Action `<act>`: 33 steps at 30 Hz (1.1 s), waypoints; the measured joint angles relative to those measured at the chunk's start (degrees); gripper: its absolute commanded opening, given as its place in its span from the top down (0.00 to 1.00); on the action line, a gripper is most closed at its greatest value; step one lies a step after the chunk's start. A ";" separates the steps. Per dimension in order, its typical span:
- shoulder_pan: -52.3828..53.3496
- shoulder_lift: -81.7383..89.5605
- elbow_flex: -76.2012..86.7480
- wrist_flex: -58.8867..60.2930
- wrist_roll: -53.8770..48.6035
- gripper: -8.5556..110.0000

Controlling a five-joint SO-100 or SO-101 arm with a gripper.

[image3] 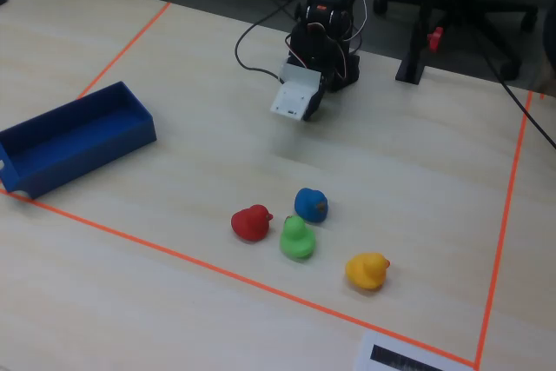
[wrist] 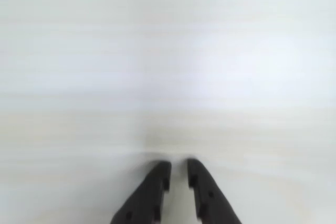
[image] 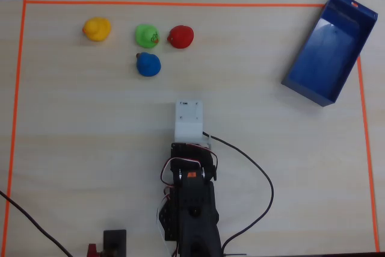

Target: Grasp green duck and put it into box.

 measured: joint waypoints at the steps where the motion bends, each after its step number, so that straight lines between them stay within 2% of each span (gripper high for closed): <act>1: 0.00 -3.78 -2.20 -1.49 0.00 0.93; 6: -2.02 -20.21 -20.83 -1.41 -0.70 0.91; 9: -2.55 -30.50 -33.66 -1.41 -3.96 0.78; 13: -2.02 -43.33 -49.57 -4.13 -9.84 0.69; 22: -6.24 -64.78 -66.36 -26.02 -11.87 0.69; 33: -8.53 -88.95 -77.34 -42.10 -11.78 0.65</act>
